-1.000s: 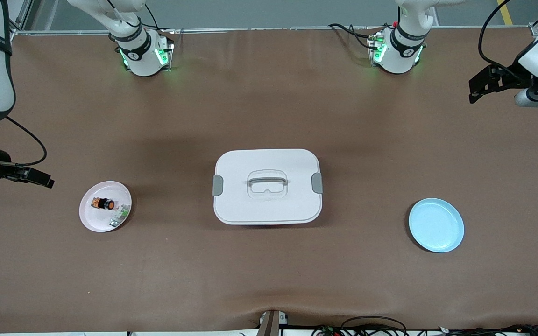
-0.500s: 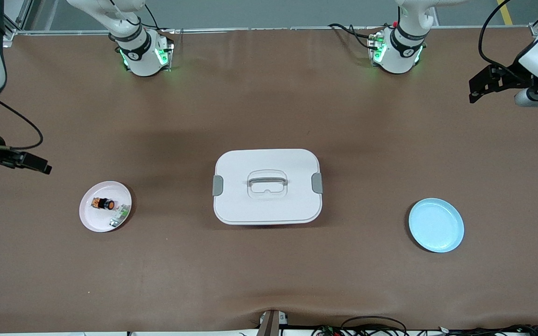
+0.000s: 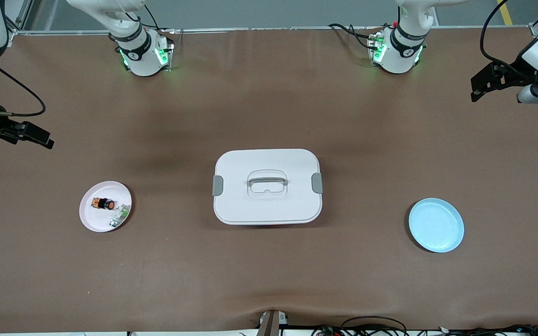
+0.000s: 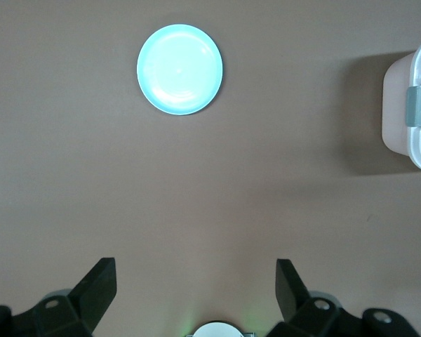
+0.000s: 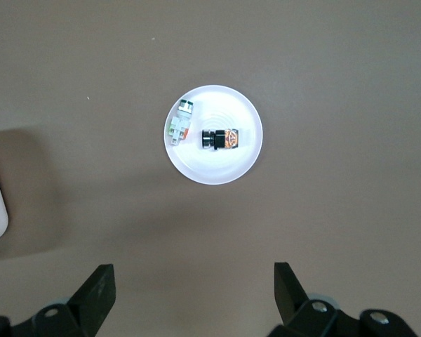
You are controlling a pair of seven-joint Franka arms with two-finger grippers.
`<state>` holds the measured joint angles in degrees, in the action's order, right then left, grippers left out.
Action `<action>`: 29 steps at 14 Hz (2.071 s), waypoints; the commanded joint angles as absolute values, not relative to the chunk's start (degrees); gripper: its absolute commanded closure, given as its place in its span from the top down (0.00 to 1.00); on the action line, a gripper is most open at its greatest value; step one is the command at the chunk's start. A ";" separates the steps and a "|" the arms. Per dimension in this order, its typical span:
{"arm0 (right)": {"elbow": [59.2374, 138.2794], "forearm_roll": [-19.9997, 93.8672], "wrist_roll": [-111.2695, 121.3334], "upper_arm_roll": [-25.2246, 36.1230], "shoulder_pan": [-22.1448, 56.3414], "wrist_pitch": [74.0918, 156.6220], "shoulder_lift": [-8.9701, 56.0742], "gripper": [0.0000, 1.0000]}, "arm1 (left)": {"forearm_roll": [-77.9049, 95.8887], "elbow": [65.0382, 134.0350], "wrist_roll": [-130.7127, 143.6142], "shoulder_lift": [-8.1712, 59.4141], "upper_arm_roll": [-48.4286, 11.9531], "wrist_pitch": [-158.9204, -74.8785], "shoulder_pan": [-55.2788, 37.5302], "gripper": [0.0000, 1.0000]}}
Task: Transfer orange switch to right arm and place
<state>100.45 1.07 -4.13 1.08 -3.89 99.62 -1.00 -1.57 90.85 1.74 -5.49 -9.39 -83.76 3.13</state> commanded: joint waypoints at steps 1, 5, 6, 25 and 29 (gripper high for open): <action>98.63 0.53 -2.83 1.05 -3.87 100.11 -1.94 1.00 | -0.35 90.26 1.50 -6.06 -9.84 -83.67 3.52 1.00; 94.93 0.62 0.94 1.32 -5.18 100.02 -0.26 1.00 | -0.26 90.35 1.49 -6.50 -9.84 -82.97 3.60 1.00; 93.88 0.53 3.40 1.32 -5.19 99.41 -0.26 1.00 | -0.35 90.35 1.58 -6.59 -9.93 -82.36 3.60 1.00; 89.47 -0.26 4.66 1.32 -4.92 91.85 -0.44 1.00 | -0.44 90.27 0.36 -6.95 -9.67 -82.71 3.87 1.00; 89.47 -0.09 4.66 1.23 -4.92 92.29 -0.35 1.00 | -0.35 89.56 -0.26 -6.86 -9.23 -82.70 3.87 1.00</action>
<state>90.66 0.90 4.11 1.58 -4.77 92.50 -0.92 -1.57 90.35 1.13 -6.42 -9.44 -83.03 3.32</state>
